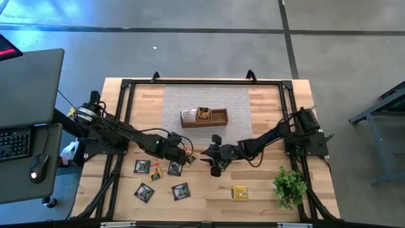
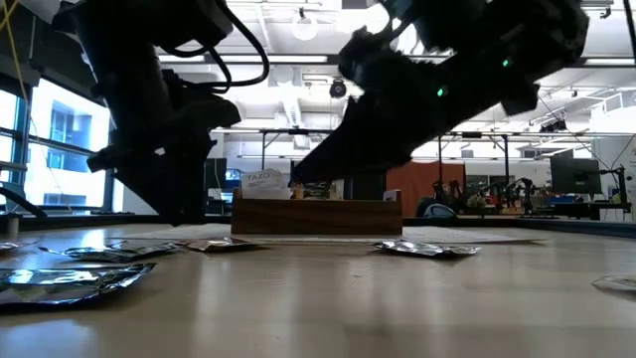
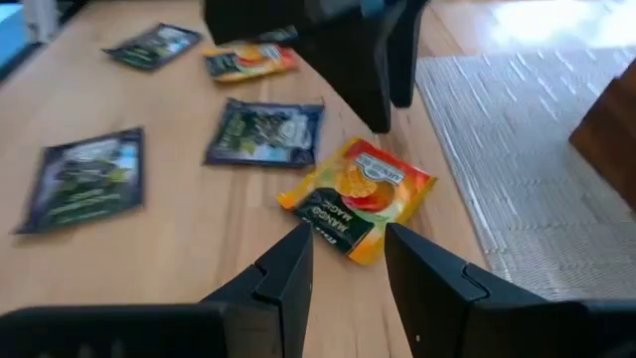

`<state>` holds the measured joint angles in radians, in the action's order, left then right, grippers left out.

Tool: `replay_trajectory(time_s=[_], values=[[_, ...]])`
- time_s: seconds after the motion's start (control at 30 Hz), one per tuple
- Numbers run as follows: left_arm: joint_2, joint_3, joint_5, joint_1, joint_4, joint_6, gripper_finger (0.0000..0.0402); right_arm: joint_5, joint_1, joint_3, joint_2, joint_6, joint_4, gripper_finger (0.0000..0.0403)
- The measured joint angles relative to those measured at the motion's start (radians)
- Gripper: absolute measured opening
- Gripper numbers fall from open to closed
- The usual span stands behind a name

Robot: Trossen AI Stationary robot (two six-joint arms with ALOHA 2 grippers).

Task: Pick & Place Tea
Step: Put the yellow tea bag into the middle section of the wooden organizer

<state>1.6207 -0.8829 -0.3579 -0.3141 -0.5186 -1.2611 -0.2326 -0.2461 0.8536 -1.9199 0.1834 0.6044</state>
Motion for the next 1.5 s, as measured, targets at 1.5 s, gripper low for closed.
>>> replay_trajectory(time_s=[1.5], values=[[0.149,-0.003,0.115,-0.001,0.399,-0.089,0.0165,0.163,0.059,0.118,-0.113,0.68,-0.235,0.0123]])
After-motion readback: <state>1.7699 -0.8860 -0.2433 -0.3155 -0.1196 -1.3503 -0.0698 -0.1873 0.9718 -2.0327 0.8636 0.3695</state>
